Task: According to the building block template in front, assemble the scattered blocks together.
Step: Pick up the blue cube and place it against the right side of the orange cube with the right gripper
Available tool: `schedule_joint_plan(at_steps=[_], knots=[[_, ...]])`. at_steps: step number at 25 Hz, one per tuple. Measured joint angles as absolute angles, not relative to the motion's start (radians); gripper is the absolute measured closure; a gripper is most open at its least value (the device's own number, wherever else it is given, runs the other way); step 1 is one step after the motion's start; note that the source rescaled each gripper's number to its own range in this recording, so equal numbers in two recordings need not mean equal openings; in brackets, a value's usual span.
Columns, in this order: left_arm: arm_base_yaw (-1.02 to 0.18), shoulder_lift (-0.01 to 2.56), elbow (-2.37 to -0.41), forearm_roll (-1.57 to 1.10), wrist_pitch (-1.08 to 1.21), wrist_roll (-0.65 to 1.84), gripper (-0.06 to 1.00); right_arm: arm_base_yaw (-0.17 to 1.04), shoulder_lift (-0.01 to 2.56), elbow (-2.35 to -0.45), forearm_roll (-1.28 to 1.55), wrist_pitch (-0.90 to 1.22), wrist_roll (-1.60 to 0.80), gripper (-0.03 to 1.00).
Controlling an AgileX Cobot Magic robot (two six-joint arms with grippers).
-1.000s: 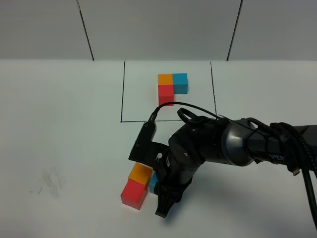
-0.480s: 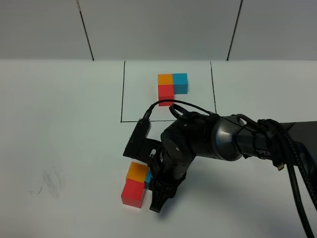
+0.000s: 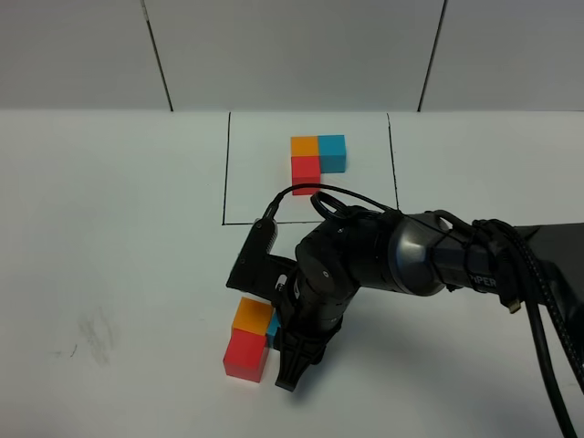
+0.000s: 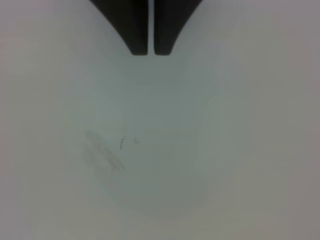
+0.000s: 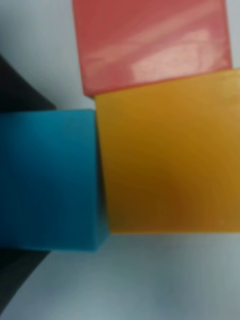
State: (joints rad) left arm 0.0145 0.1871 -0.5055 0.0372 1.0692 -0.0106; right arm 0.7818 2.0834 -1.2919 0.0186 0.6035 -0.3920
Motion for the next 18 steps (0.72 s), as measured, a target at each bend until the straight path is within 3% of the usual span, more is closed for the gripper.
schedule_joint_plan(at_steps=[18], knots=[[0.014,0.187,-0.505,0.037,1.069,-0.012,0.94,0.782,2.085,-1.296,0.021,0.607,-0.489,0.46]])
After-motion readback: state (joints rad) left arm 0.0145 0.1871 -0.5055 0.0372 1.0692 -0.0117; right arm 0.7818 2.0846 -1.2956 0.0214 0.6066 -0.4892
